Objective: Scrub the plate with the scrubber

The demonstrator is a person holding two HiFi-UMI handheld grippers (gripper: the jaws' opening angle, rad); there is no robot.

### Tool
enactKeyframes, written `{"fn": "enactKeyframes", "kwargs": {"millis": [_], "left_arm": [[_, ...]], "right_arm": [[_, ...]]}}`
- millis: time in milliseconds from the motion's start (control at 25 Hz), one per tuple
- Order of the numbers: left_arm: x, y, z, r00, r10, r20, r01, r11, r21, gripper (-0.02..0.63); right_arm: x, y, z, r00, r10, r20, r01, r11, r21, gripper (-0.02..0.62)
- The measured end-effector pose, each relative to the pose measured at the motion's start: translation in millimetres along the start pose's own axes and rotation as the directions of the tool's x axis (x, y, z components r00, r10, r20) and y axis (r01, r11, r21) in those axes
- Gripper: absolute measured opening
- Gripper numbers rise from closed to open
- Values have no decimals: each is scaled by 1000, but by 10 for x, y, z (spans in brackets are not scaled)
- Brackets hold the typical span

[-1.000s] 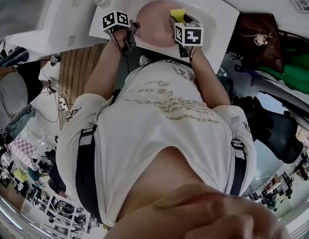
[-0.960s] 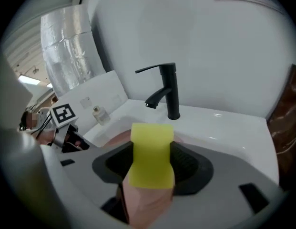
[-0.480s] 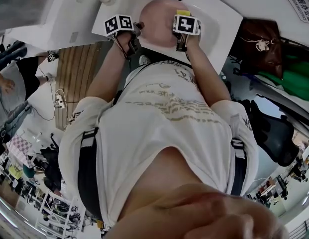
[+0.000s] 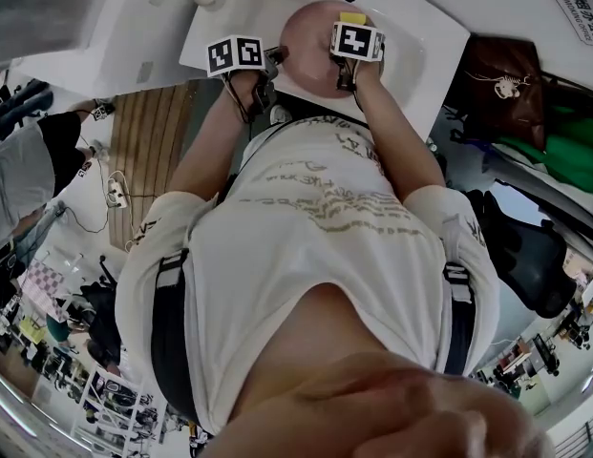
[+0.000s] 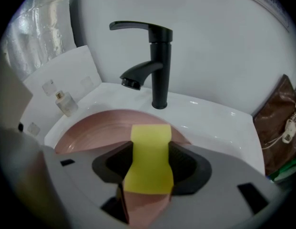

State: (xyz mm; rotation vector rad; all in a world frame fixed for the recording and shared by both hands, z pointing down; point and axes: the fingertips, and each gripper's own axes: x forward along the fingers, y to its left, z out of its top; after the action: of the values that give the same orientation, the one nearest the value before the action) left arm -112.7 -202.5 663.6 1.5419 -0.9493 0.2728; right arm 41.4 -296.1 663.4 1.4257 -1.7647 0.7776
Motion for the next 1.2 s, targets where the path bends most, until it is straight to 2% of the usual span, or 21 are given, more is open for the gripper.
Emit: {"fn": "enactKeyframes", "kwargs": {"millis": [120,320,480,600,760,1000,1200], "left_arm": [[-1,-55,-8,1000,-10,-3,10,1000,20,45],[18,-63,-46,1000,-26,-12,26,1000,16,45],[-2,-46,-33,1000,-20,-7,20,999,39,44],[-26,-41,-12,1000,1,-5,-1,997,74,45],[-36,-59,-4,1000,12,0,-11,995,99,44],[-10,-79,-10,1000,12,4,-12,995,94,44],[-31,-102,-31,1000,0,7,-1,996,94,44]], "right_arm": [[14,127,100,999,20,28,-19,999,-35,238],[-13,449,223,990,120,77,-113,990,-88,238],[-25,624,251,981,169,97,-158,981,-112,238],[-55,717,167,978,195,68,-188,978,-94,238],[-123,871,104,970,240,50,-232,965,-122,238],[-217,1038,-20,953,302,23,-293,939,-182,238],[-267,1142,-96,948,318,17,-304,920,-247,238]]}}
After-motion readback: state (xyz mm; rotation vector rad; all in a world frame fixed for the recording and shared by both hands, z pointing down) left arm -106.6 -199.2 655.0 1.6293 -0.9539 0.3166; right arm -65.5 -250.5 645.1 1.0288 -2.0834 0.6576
